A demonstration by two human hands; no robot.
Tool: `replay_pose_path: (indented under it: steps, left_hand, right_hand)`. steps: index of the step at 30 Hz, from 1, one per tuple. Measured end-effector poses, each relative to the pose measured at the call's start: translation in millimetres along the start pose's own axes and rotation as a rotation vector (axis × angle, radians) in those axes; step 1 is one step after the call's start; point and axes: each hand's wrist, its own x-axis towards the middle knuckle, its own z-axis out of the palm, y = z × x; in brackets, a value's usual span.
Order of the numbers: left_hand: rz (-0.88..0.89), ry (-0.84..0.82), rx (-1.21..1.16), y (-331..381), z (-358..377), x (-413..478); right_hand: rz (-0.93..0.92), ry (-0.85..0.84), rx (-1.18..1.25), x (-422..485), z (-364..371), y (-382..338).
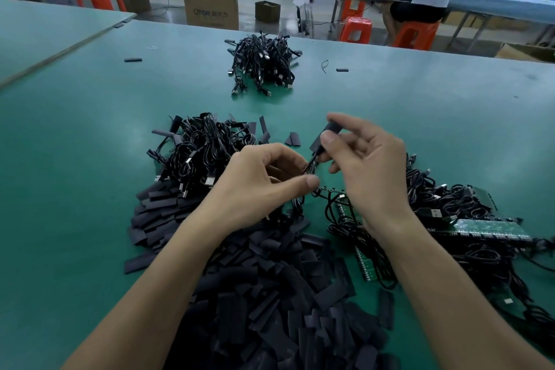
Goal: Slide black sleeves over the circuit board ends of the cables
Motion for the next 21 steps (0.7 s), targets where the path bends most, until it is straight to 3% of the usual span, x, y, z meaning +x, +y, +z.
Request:
replay_pose_path:
  steps: [4,7,10,14,17,21]
  left_hand:
    - [-0.055,-0.024,0.118,-3.3,-6.3,0.8]
    - [-0.051,0.032,0.096,0.0,-8.9,2.6]
    - [-0.026,0.239,0.073,2.3,-16.1,3.7]
    - [-0.014,0.618,0.160,-3.5,-30.6,5.3]
    - [-0.053,0.690,0.287,-14.2,-34.3,6.2]
    - [-0.043,0.729,0.384,-23.5,-33.5,6.1]
  right_hand:
    - [0.087,0.109,0.293,9.5,-2.6,-11.1]
    - [0.108,0.151,0.358,13.5,-3.9,-15.4]
    - [0.070,0.049,0.055,12.2,-6.1,-14.0]
    - [0.018,-0.340,-0.501,3.2,-6.3,-6.7]
    - [0.035,-0.511,-0.767,-2.6,-3.7,2.9]
    - [0.025,-0.508,-0.847,-3.8,-4.9,11.7]
